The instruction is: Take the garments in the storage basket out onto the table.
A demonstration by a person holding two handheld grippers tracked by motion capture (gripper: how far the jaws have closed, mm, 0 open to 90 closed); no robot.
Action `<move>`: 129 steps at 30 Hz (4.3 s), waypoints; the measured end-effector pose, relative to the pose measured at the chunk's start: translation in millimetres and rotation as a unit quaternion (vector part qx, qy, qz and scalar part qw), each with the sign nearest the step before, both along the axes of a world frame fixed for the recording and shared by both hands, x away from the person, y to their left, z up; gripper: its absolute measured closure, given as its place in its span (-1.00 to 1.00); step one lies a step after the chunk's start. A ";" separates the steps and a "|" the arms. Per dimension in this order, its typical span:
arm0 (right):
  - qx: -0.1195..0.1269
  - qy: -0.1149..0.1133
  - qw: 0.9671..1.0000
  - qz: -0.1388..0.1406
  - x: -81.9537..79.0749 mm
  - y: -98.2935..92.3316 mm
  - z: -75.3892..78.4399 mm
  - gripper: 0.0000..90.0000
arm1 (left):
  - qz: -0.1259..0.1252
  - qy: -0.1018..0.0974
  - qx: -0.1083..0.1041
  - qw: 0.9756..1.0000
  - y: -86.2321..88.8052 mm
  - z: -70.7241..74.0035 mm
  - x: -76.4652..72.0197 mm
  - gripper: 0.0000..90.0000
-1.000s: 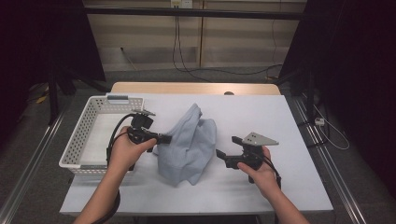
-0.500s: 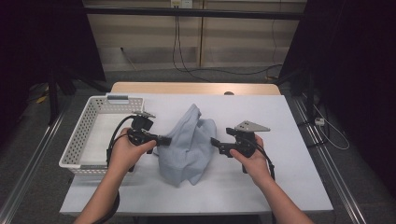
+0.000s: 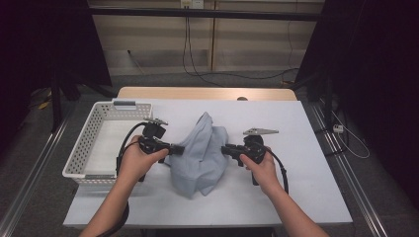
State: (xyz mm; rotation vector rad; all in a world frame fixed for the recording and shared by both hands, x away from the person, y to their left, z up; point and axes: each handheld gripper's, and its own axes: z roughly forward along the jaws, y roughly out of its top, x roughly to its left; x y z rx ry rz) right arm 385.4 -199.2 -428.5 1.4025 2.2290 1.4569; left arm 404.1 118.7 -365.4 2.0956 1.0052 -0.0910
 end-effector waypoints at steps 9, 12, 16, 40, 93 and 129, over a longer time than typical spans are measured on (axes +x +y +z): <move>0.011 -0.040 0.999 -0.005 -11.1 -18.5 16.5 0.91 | 0.004 -0.003 -0.017 1.000 -0.9 2.1 0.6 0.83; 0.011 -0.059 0.998 -0.015 -15.0 -29.3 27.8 0.93 | 0.000 -0.010 -0.029 1.000 -6.2 6.0 -0.7 0.83; 0.007 -0.094 0.995 -0.026 -21.3 -43.5 48.9 1.00 | -0.006 -0.021 -0.037 0.999 -14.7 10.7 -0.9 0.82; -0.004 -0.064 0.996 0.064 -42.2 5.5 12.5 1.00 | 0.018 -0.012 -0.018 1.000 -3.8 2.0 -0.7 0.07; -0.050 -0.084 0.995 -0.012 -14.4 -7.7 35.8 -0.08 | 0.009 0.011 -0.005 1.000 -10.4 0.7 9.6 0.81; -0.024 -0.113 0.993 -0.036 -21.6 -55.7 63.7 0.81 | 0.003 0.020 -0.006 1.000 -11.7 -5.1 5.4 0.83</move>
